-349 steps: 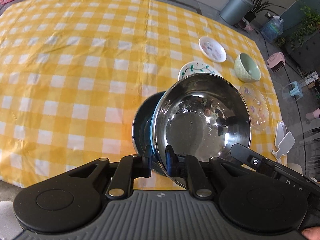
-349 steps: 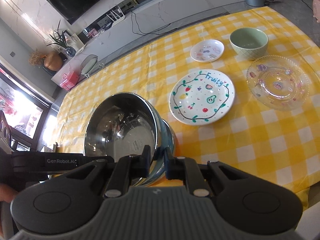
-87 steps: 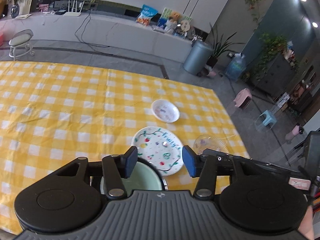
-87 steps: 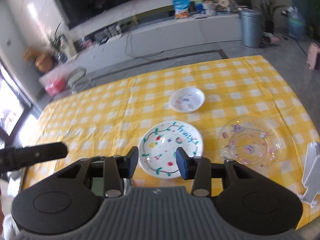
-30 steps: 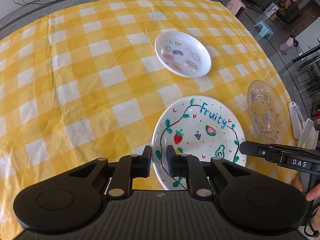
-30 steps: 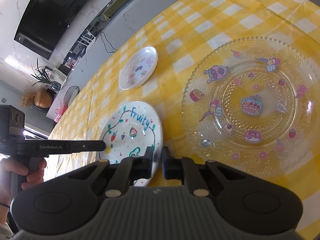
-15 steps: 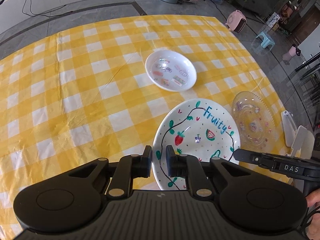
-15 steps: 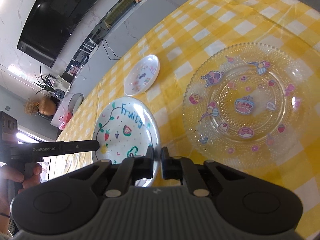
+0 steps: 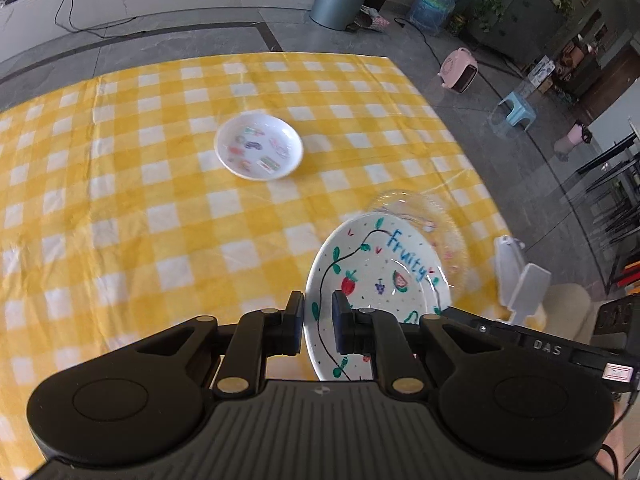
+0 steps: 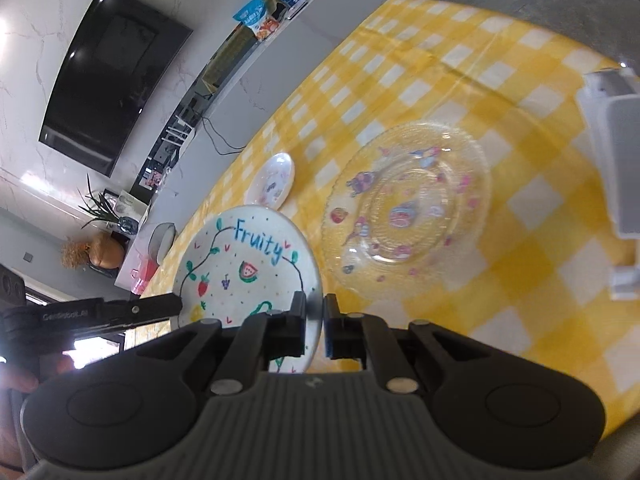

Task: Organize plates and bowls
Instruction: 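Lift the 'Fruity' plate with both grippers and carry it beside the bowl stack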

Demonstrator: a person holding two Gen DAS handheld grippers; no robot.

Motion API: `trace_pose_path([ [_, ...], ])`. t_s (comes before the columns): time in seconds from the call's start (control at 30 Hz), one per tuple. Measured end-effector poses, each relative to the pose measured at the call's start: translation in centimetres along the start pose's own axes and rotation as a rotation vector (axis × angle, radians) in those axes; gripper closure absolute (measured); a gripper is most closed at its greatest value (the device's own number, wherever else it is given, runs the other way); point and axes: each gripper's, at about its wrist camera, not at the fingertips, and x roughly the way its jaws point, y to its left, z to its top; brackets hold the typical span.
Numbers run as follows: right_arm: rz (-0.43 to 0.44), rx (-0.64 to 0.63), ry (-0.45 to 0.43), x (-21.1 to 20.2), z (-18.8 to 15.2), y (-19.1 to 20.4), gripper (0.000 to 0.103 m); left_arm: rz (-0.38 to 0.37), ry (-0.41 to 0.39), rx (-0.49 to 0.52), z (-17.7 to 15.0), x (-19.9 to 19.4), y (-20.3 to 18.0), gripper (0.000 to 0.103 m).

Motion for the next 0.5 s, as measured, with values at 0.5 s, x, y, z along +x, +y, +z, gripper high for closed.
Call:
trace_pose_path([
  [0.5,-0.135,-0.076,0.121,-3.3,2.2,-2.0,0.097,0.056,-0.06,-0.236,-7.2,1.2,-4.2,0.087],
])
